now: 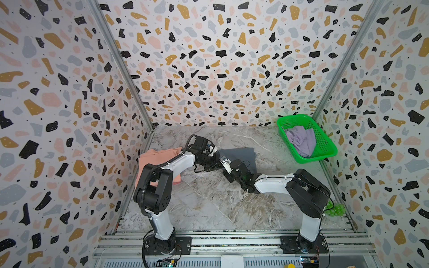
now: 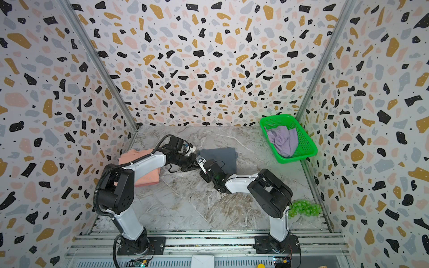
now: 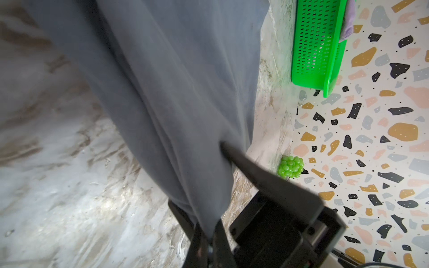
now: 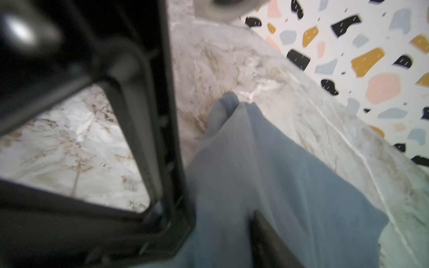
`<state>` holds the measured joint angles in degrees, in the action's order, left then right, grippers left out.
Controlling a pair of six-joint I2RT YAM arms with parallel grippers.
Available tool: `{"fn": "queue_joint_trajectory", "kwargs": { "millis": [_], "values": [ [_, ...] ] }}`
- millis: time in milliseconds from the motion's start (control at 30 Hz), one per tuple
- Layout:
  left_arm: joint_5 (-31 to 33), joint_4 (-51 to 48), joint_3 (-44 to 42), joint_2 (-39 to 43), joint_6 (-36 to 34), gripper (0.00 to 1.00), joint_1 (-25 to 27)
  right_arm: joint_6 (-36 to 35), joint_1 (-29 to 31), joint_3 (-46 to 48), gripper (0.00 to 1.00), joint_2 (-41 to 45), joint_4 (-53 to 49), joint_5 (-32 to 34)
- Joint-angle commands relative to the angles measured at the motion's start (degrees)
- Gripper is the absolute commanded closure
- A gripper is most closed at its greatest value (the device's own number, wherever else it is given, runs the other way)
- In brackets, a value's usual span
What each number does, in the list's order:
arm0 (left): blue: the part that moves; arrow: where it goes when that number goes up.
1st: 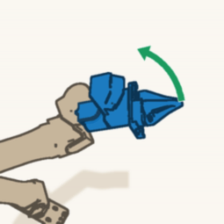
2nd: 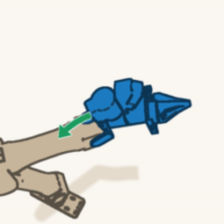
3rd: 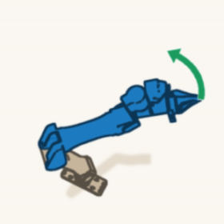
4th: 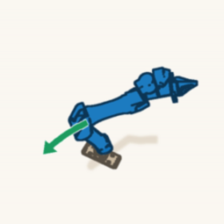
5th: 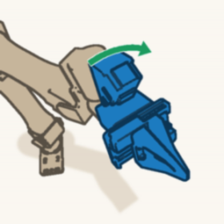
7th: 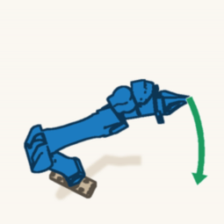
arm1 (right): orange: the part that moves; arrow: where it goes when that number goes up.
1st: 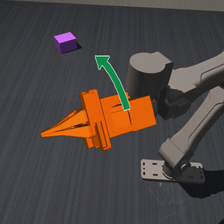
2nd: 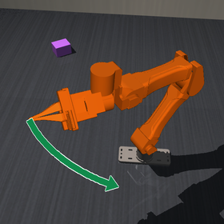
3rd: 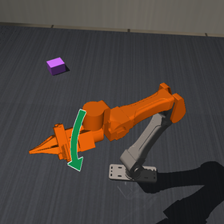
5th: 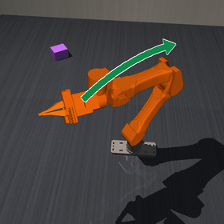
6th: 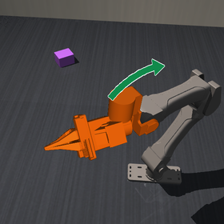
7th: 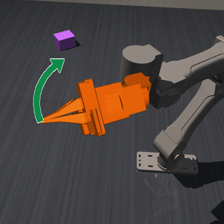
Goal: Fold and stack the t-shirts
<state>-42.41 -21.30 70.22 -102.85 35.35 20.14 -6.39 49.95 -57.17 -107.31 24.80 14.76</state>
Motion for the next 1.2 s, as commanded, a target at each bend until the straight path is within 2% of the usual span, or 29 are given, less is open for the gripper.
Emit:
{"fn": "queue_joint_trajectory", "kwargs": {
  "millis": [0,33,67,167,233,333,533,667,767,833,1000,1167],
  "values": [
    [-1.8,-1.6,1.4,0.1,1.2,0.88,0.4,0.2,0.2,-1.5,0.79,0.4,0.6,0.7],
    [-1.4,-0.4,0.9,0.4,2.7,0.78,0.1,0.4,0.2,-1.1,0.83,0.9,0.6,0.5],
    [-1.0,1.4,-0.1,1.1,4.8,0.64,-0.2,0.7,0.2,-0.7,0.85,1.3,0.4,0.0],
    [0.7,4.8,-2.6,2.4,9.0,0.42,-1.7,1.7,0.2,0.5,0.86,2.8,-0.3,-1.3],
    [1.6,4.6,-3.2,2.0,8.9,0.35,-2.4,2.6,0.2,1.4,0.91,3.5,-0.5,-1.3],
    [1.1,5.1,-3.7,0.8,9.0,0.26,-3.0,3.0,0.2,2.5,0.92,4.4,-1.0,-1.9],
    [-0.6,7.0,-4.0,-2.7,10.2,0.18,-3.8,2.9,-0.5,3.8,0.92,6.6,-1.9,-3.3],
    [-3.6,11.7,-3.1,-5.9,14.7,0.17,-3.9,2.4,-0.7,4.0,0.92,7.9,-2.2,-4.7],
    [-4.6,11.4,-0.7,-8.4,15.0,0.16,-4.0,1.9,-0.6,4.8,0.92,9.2,-2.0,-6.1],
    [-5.5,12.8,0.0,-9.3,17.7,0.16,-3.9,1.4,-0.4,5.5,0.92,9.6,-1.8,-6.3],
    [-8.1,21.3,-2.6,-9.8,24.9,0.15,-4.0,0.9,0.0,6.7,0.93,9.6,-1.8,-6.4],
    [-8.5,22.4,-3.4,-11.0,26.9,0.15,-3.9,0.3,0.7,7.3,0.93,10.6,-1.1,-6.4]
  ]
}}
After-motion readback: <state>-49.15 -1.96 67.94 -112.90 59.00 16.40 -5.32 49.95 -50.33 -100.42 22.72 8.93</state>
